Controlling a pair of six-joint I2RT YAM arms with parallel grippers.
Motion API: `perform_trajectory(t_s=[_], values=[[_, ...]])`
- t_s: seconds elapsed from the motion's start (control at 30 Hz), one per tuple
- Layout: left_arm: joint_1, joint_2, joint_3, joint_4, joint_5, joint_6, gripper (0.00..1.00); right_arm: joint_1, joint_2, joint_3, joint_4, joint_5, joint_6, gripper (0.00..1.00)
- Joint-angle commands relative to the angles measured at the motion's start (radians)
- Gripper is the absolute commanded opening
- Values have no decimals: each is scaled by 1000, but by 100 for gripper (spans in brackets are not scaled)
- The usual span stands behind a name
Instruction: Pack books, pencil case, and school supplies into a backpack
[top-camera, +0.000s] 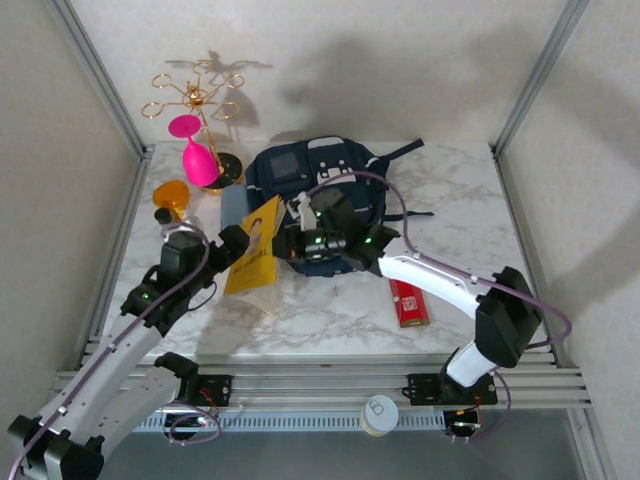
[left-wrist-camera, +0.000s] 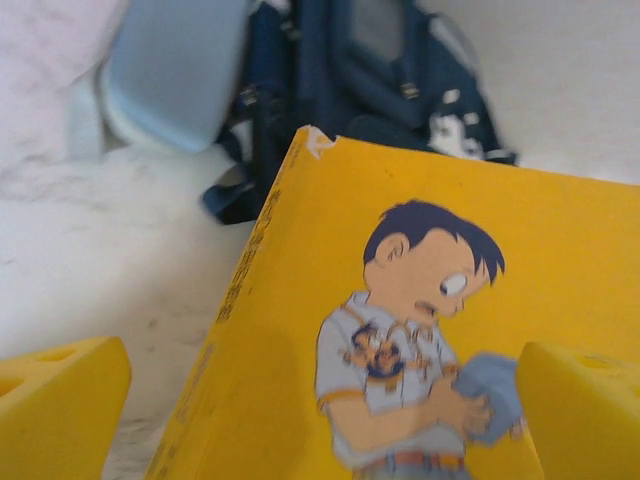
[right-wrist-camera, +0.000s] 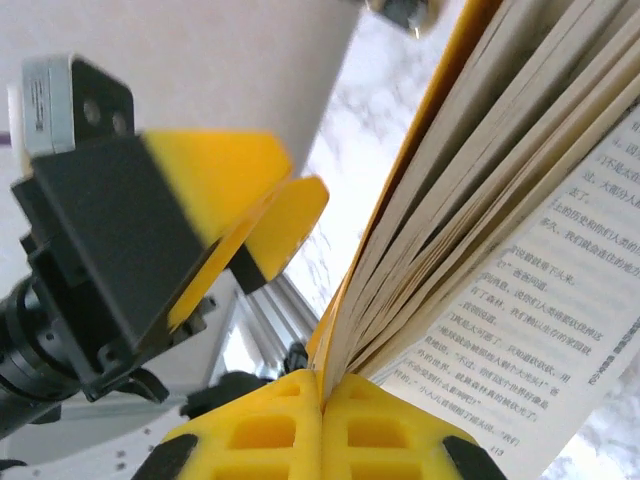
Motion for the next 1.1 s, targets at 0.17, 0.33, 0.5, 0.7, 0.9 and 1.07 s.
perform_trajectory(t_s=[0.17, 0.33, 0.5, 0.7, 0.9, 1.07], values=[[0, 7, 73, 171, 275, -33, 98, -171, -112, 100, 8, -202, -67, 0], [-2, 60, 86, 353, 394, -61, 95, -258, -130, 102, 61, -354, -70, 0], [-1, 172, 119, 388, 423, -20, 95, -326, -130, 122, 25, -467, -121, 0], [1, 280, 184, 337, 427, 64, 97, -402, -144, 107, 24, -580, -129, 0], [-29, 356, 138, 630, 593, -62, 92, -412, -127, 98, 89, -682, -116, 0], [-65, 370, 146, 643, 587, -31, 89, -442, -111, 102, 39, -728, -167, 0]])
